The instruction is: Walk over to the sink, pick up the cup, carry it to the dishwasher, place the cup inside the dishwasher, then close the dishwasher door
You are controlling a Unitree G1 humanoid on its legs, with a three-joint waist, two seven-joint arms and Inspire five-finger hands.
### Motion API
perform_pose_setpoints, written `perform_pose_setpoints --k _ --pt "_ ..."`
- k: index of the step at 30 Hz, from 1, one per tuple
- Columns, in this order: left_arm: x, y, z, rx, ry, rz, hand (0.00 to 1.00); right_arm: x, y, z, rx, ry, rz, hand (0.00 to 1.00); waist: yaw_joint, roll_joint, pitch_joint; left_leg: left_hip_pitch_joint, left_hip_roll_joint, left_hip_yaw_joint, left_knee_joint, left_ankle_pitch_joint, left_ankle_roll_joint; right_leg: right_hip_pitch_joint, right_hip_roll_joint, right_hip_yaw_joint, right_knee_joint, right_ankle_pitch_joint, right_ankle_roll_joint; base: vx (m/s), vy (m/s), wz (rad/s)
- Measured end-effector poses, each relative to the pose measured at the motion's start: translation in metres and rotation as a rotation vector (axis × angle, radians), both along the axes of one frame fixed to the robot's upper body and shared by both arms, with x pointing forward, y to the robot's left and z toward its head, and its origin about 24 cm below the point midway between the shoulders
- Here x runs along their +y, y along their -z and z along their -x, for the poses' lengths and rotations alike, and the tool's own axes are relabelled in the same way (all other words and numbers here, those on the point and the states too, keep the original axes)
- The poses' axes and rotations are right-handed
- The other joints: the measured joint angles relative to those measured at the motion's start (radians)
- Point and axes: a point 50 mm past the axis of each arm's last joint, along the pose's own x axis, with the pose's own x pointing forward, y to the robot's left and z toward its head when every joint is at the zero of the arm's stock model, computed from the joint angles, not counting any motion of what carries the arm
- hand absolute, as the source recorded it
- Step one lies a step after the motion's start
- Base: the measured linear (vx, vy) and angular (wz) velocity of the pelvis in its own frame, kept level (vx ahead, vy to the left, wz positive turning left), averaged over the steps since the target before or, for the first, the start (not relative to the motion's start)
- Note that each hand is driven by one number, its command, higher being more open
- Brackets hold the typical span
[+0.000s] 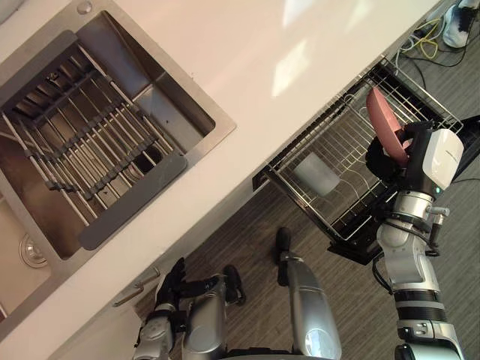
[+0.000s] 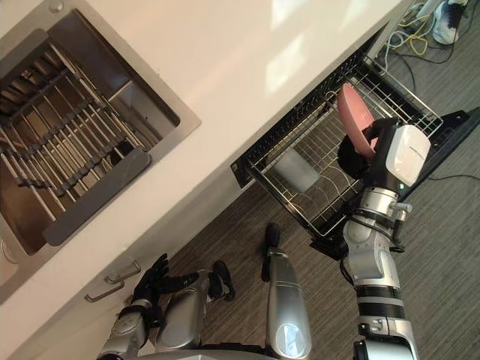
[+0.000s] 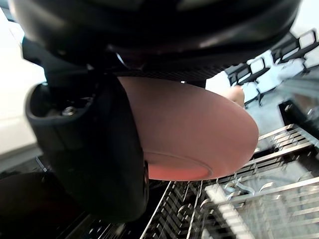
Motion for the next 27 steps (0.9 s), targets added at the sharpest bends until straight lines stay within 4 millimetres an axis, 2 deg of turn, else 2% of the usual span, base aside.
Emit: perform_pose_setpoints --k 3,6,8,16,21,27 --pt "0.001 -0.005 -0.006 -0.028 0.003 -0.004 1.0 0.008 -0.011 -0.009 -0.014 -0.047 0.027 0.0 0.006 -0.002 0.001 -0.029 0.015 -0.022 0.04 -0.011 -0.018 -0.039 -0.004 -0.022 0.072 -0.035 -0.007 0.07 -0.101 0.15" --pt "0.002 -0.006 -0.007 -0.038 -0.011 0.008 1.0 0.005 -0.018 -0.02 -0.017 -0.042 0.001 0.0 0.015 -0.002 0.001 -0.052 0.025 -0.025 0.058 -0.02 -0.03 -0.072 -0.003 -0.032 0.11 -0.051 -0.015 0.07 -0.08 0.0" --pt "0.002 -0.008 -0.01 -0.042 -0.008 0.009 1.0 -0.001 -0.018 -0.029 0.035 -0.031 0.019 0.0 0.017 -0.002 0.001 -0.069 0.032 -0.026 0.072 -0.025 -0.034 -0.093 -0.004 -0.041 0.134 -0.06 -0.022 0.04 -0.057 -0.03" --pt "0.003 -0.016 -0.021 -0.088 -0.023 0.027 1.0 0.001 -0.008 -0.052 0.187 -0.058 0.002 0.0 0.039 -0.002 0.001 -0.139 0.041 -0.072 0.108 -0.027 -0.038 -0.13 -0.013 -0.086 0.152 -0.077 -0.03 -0.03 -0.039 0.14" --pt "0.003 -0.016 -0.022 -0.091 -0.023 0.028 1.0 -0.005 -0.01 -0.056 0.209 -0.028 0.017 0.0 0.044 -0.002 0.001 -0.143 0.045 -0.074 0.108 -0.027 -0.038 -0.132 -0.012 -0.091 0.153 -0.074 -0.034 -0.01 -0.009 0.03" --pt "0.004 -0.018 -0.024 -0.101 -0.015 0.036 1.0 -0.012 0.0 -0.058 0.282 0.047 0.056 0.0 0.048 -0.003 0.001 -0.158 0.046 -0.074 0.116 -0.026 -0.038 -0.146 -0.015 -0.091 0.165 -0.073 -0.035 0.01 0.004 0.0"
